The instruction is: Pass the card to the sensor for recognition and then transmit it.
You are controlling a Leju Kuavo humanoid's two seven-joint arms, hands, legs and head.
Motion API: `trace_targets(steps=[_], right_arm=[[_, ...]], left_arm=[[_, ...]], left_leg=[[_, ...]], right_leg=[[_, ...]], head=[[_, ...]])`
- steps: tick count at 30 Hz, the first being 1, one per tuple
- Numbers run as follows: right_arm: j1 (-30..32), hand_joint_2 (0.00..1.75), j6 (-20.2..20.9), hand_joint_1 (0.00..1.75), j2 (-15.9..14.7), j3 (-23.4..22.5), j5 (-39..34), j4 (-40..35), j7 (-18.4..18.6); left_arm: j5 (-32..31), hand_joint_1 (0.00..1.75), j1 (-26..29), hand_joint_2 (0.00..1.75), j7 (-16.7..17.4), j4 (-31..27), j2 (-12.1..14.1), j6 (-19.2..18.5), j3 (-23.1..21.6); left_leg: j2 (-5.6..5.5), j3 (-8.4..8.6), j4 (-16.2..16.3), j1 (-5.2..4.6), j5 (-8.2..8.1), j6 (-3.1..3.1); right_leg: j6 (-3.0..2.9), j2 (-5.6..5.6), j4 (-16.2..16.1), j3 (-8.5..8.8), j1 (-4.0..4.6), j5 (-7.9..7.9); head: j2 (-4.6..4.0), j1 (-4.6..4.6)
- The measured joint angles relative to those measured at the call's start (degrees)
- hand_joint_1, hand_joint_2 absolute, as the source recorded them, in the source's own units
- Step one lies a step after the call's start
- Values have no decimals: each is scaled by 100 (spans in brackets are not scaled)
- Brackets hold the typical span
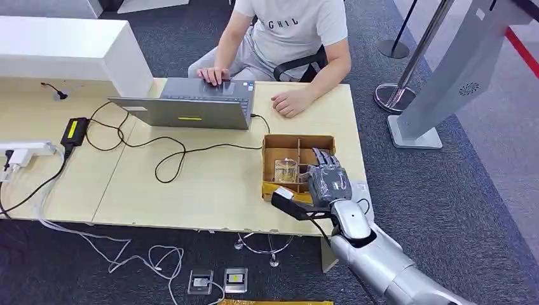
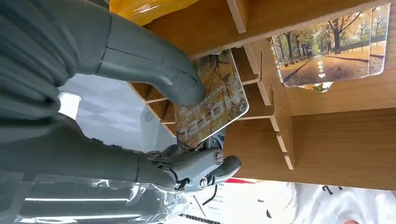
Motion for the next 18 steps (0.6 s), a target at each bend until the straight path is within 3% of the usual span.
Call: trace_targets(steps=[18], right_arm=[[0,175,-2,175,0,0,0,0,0]], left_arm=[[0,0,0,0,0,0,0,0,2]], left_leg=[[0,0,0,0,0,0]], right_leg=[[0,0,0,0,0,0]], head=[[0,0]])
